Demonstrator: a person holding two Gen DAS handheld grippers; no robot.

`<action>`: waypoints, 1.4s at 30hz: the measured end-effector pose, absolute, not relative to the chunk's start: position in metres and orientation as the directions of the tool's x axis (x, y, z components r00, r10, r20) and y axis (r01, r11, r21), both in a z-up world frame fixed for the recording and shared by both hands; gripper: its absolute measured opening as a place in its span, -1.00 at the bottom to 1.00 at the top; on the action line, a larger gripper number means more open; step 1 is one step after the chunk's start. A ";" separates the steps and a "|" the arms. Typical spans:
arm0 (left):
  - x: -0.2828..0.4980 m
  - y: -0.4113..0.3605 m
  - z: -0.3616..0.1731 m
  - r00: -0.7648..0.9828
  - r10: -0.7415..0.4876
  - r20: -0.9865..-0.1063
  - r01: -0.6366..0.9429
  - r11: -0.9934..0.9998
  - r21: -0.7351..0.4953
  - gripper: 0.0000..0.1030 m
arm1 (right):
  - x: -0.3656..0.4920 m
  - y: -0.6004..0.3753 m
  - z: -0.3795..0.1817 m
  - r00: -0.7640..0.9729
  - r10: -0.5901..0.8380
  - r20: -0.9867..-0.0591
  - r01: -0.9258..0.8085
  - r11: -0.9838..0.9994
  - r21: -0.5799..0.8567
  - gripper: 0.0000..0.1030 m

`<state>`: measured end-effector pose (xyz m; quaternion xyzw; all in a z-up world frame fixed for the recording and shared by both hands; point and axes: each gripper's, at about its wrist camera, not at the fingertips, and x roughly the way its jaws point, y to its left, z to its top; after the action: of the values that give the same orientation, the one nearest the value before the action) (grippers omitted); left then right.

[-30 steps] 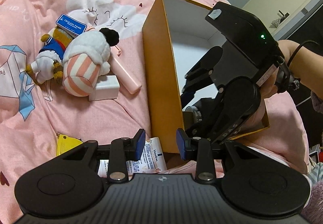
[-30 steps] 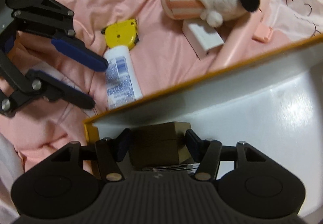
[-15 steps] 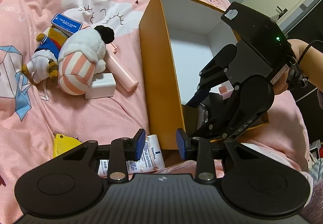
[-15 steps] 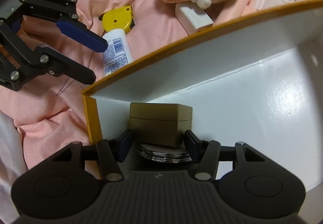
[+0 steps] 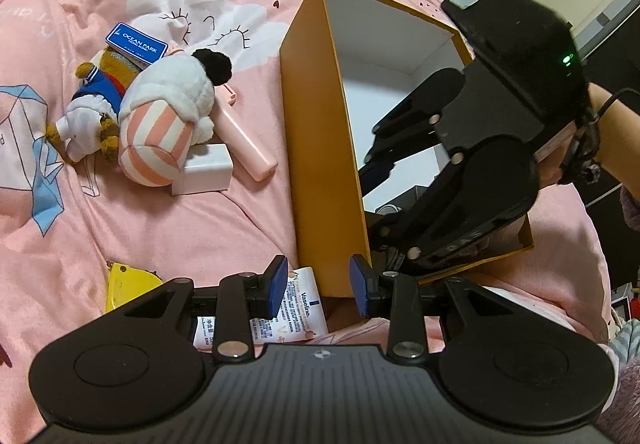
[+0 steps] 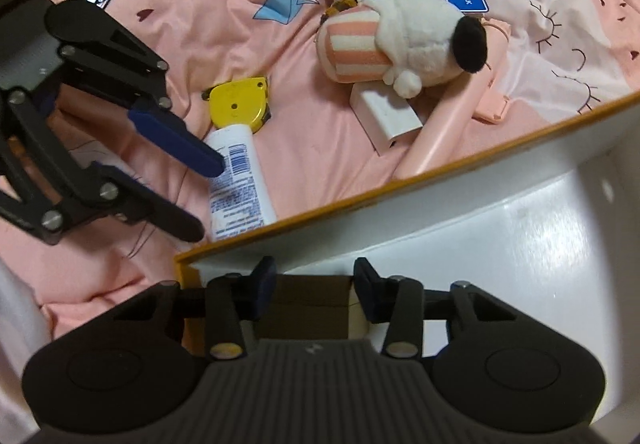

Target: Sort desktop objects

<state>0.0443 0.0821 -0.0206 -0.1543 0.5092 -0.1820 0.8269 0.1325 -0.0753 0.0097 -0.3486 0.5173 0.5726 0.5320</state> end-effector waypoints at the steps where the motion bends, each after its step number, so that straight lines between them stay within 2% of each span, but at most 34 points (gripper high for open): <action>1: 0.045 0.083 -0.021 0.414 -0.459 -0.786 0.143 0.886 -0.442 -0.26 | 0.133 -0.074 0.008 -0.190 0.244 -0.951 -0.971 0.095 0.218 -0.12; 8: 0.048 0.084 -0.022 0.403 -0.467 -0.787 0.138 0.881 -0.452 -0.26 | 0.135 -0.065 -0.004 -0.226 0.226 -0.948 -0.969 0.049 0.243 -0.10; 10: 0.047 0.084 -0.022 0.403 -0.466 -0.787 0.139 0.882 -0.451 -0.26 | 0.131 -0.064 -0.004 -0.243 0.212 -0.947 -0.970 -0.025 0.243 -0.10; 18: 0.045 0.087 -0.023 0.410 -0.465 -0.785 0.122 0.881 -0.458 -0.26 | 0.127 -0.055 -0.001 -0.261 0.054 -0.964 -0.946 -0.215 0.244 -0.11; 21: 0.046 0.088 -0.025 0.407 -0.469 -0.784 0.120 0.878 -0.463 -0.26 | 0.131 -0.055 0.001 -0.263 0.077 -0.962 -0.950 -0.192 0.245 -0.22; 24: 0.047 0.089 -0.026 0.404 -0.474 -0.782 0.117 0.875 -0.469 -0.26 | 0.143 -0.055 0.007 -0.282 0.175 -0.944 -0.960 -0.050 0.277 -0.23; 26: 0.047 0.090 -0.027 0.403 -0.476 -0.782 0.116 0.874 -0.472 -0.26 | 0.144 -0.056 0.006 -0.267 0.181 -0.946 -0.961 0.014 0.274 -0.24; 30: 0.047 0.092 -0.026 0.406 -0.479 -0.779 0.114 0.872 -0.477 -0.26 | 0.138 -0.064 0.003 -0.193 0.220 -0.956 -0.967 0.121 0.223 -0.46; 35: 0.047 0.090 -0.028 0.401 -0.479 -0.780 0.115 0.872 -0.477 -0.25 | 0.129 -0.084 0.001 -0.107 0.293 -0.950 -0.939 0.285 0.194 -0.42; 36: 0.047 0.090 -0.028 0.400 -0.479 -0.781 0.117 0.872 -0.475 -0.25 | 0.126 -0.086 -0.001 -0.088 0.296 -0.951 -0.939 0.295 0.178 -0.34; 38: 0.047 0.088 -0.027 0.399 -0.476 -0.784 0.122 0.875 -0.469 -0.26 | 0.120 -0.087 -0.007 -0.081 0.272 -0.959 -0.949 0.274 0.157 -0.22; 42: 0.044 0.086 -0.024 0.411 -0.464 -0.785 0.127 0.881 -0.455 -0.26 | 0.114 -0.072 -0.019 -0.048 0.184 -0.982 -0.971 0.220 0.089 -0.25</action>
<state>0.0437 0.0860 -0.0237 -0.1648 0.5122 -0.1793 0.8236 0.1140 -0.0717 -0.0185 -0.3753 0.5243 0.4992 0.5788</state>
